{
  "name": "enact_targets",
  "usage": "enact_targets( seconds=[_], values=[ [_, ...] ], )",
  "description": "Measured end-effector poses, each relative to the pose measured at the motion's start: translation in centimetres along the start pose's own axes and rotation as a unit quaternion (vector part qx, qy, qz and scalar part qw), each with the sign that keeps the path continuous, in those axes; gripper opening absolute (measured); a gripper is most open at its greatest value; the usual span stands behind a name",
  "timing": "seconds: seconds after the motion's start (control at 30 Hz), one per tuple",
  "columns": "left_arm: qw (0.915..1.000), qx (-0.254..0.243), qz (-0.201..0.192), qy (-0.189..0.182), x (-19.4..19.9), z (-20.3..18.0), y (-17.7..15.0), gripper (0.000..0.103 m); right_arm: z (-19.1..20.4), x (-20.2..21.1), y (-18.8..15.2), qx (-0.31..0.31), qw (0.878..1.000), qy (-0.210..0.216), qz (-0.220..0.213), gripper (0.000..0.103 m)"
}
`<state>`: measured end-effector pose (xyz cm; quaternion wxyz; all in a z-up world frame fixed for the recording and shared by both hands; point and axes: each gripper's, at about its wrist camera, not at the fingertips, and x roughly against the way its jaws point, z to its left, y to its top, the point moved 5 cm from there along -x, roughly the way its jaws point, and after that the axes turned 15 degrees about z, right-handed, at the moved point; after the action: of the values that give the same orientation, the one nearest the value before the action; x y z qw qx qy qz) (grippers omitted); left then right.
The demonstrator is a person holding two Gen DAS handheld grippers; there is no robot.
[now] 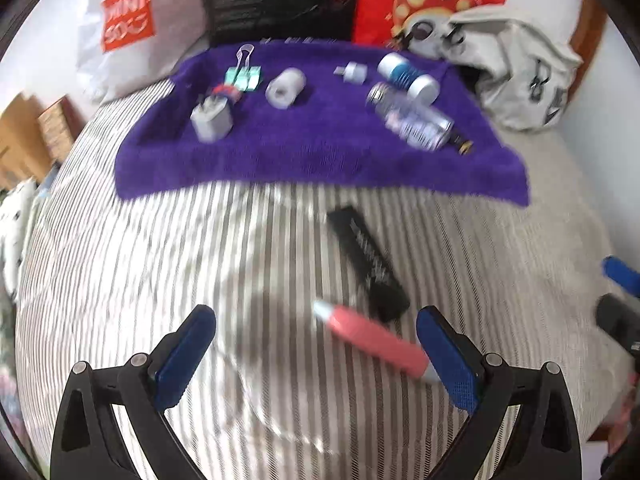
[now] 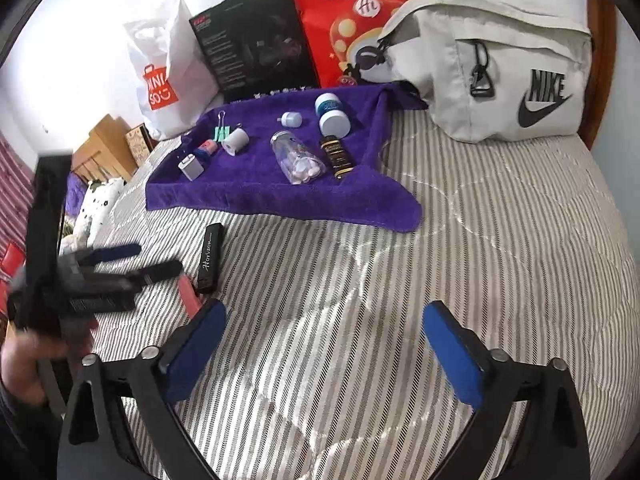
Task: Organize rigid objects
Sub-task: 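Grasp the pink marker with the left gripper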
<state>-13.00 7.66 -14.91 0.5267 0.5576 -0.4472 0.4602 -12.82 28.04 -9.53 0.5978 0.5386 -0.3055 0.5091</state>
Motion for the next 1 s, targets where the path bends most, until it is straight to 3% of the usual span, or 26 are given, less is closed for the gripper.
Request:
enact_targets(
  seconds=[0.27,0.5,0.73,0.9,1.0],
  values=[
    [0.999,0.042,0.009,0.013,-2.1,-1.5,-0.8,0.101,-0.4,0.7,-1.6,0.008,1.0,0.0,-0.001,0.103],
    [0.9991,0.027,-0.007,0.033,-1.8,-1.0,-1.6,0.103,0.5,0.3,-2.8,0.024,1.0,0.012,0.005,0.103],
    [0.9988,0.027,-0.023,0.035,-1.7,2.7,-3.0,0.103,1.5,-0.5,-3.1,0.036,0.999,0.017,0.013,0.103],
    [0.9986,0.033,-0.026,0.03,-1.7,3.6,-2.9,0.103,2.4,-1.2,-3.1,0.046,0.998,0.019,0.024,0.103],
    [0.9994,-0.001,-0.032,0.01,-1.9,2.1,-2.3,0.1,3.2,-1.5,-3.3,0.059,0.998,0.02,0.031,0.103]
  ],
)
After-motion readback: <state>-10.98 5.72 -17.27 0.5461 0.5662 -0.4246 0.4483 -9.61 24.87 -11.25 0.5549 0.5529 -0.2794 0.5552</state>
